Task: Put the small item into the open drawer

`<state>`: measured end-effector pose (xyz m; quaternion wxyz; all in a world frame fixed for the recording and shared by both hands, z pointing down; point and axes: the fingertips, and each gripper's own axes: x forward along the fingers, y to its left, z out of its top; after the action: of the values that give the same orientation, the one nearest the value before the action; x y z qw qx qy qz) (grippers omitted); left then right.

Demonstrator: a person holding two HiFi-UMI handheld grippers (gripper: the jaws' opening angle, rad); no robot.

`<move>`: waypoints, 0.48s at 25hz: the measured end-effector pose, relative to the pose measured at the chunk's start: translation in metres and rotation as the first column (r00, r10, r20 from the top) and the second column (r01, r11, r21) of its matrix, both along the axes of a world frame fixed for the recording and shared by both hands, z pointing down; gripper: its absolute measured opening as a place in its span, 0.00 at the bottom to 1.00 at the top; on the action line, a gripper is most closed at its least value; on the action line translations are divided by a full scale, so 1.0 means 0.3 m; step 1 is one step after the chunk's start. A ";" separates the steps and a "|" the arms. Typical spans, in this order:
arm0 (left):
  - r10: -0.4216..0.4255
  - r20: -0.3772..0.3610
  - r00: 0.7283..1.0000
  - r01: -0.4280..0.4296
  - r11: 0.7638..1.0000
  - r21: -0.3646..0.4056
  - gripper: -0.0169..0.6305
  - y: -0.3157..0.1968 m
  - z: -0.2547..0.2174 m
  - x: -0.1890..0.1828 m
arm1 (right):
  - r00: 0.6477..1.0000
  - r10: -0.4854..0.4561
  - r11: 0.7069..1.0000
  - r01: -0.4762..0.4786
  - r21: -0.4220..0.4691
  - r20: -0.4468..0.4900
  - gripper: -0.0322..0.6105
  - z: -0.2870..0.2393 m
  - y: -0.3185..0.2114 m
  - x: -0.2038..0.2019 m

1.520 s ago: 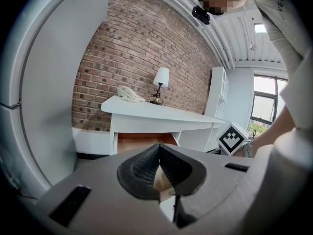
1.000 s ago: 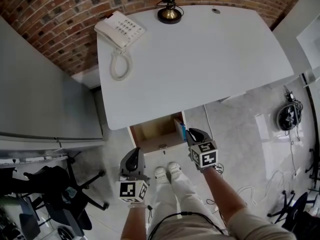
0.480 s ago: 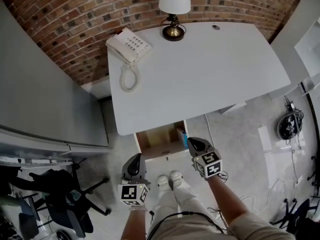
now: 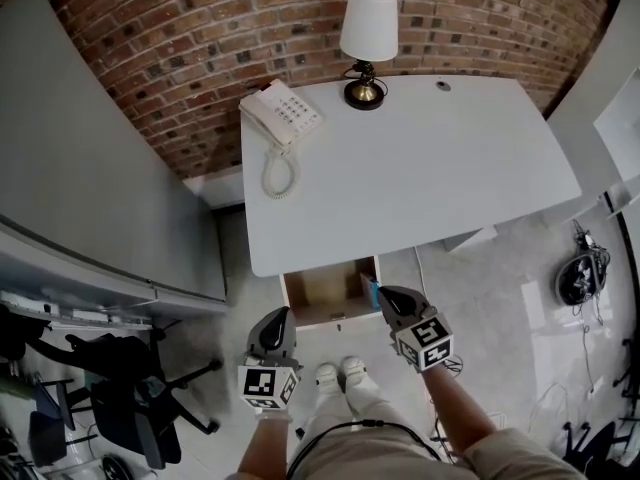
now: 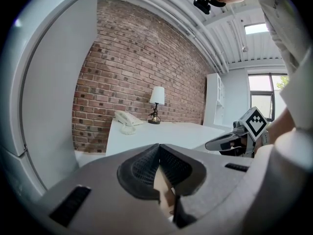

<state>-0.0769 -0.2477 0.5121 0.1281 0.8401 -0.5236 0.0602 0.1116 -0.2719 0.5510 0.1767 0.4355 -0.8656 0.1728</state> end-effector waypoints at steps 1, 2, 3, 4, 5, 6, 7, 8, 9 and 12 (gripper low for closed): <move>-0.001 0.000 1.000 0.001 1.000 0.006 0.03 -0.001 -0.015 0.000 | 1.000 -0.004 1.000 0.004 0.008 0.001 0.06 -0.018 0.002 -0.001; -0.002 0.001 1.000 0.002 1.000 0.012 0.03 -0.001 -0.030 -0.001 | 1.000 -0.007 1.000 0.007 0.015 0.003 0.06 -0.036 0.005 -0.002; -0.003 0.001 1.000 0.003 1.000 0.017 0.03 0.001 -0.045 -0.002 | 1.000 -0.010 1.000 0.010 0.021 0.006 0.06 -0.053 0.010 -0.002; -0.004 0.001 1.000 0.004 1.000 0.021 0.03 0.002 -0.061 -0.003 | 1.000 -0.012 1.000 0.012 0.025 0.010 0.06 -0.069 0.015 -0.002; -0.005 -0.001 1.000 0.005 1.000 0.026 0.03 0.003 -0.077 -0.004 | 1.000 -0.014 0.999 0.014 0.029 0.015 0.06 -0.085 0.018 -0.001; -0.005 -0.004 1.000 0.005 0.999 0.032 0.03 0.001 -0.094 -0.004 | 1.000 -0.015 0.999 0.015 0.033 0.024 0.06 -0.103 0.019 0.001; -0.004 -0.007 1.000 0.004 0.999 0.040 0.03 -0.001 -0.112 -0.003 | 0.999 -0.017 0.999 0.016 0.038 0.033 0.06 -0.122 0.020 0.001; -0.002 -0.009 1.000 0.002 0.999 0.048 0.03 -0.003 -0.130 -0.003 | 0.999 -0.020 0.999 0.018 0.045 0.041 0.06 -0.142 0.021 0.000; -0.001 -0.011 1.000 0.001 0.998 0.056 0.03 -0.004 -0.147 -0.004 | 0.999 -0.023 0.998 0.021 0.054 0.047 0.06 -0.163 0.022 0.000; -0.008 -0.011 1.000 0.009 0.997 0.078 0.03 -0.001 -0.193 -0.014 | 0.998 -0.030 0.996 0.025 0.082 0.062 0.06 -0.216 0.026 -0.005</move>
<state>-0.0812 -0.2481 0.4544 0.0982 0.8426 -0.5283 0.0348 0.1100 -0.2642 0.4861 0.1335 0.4245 -0.8831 0.1486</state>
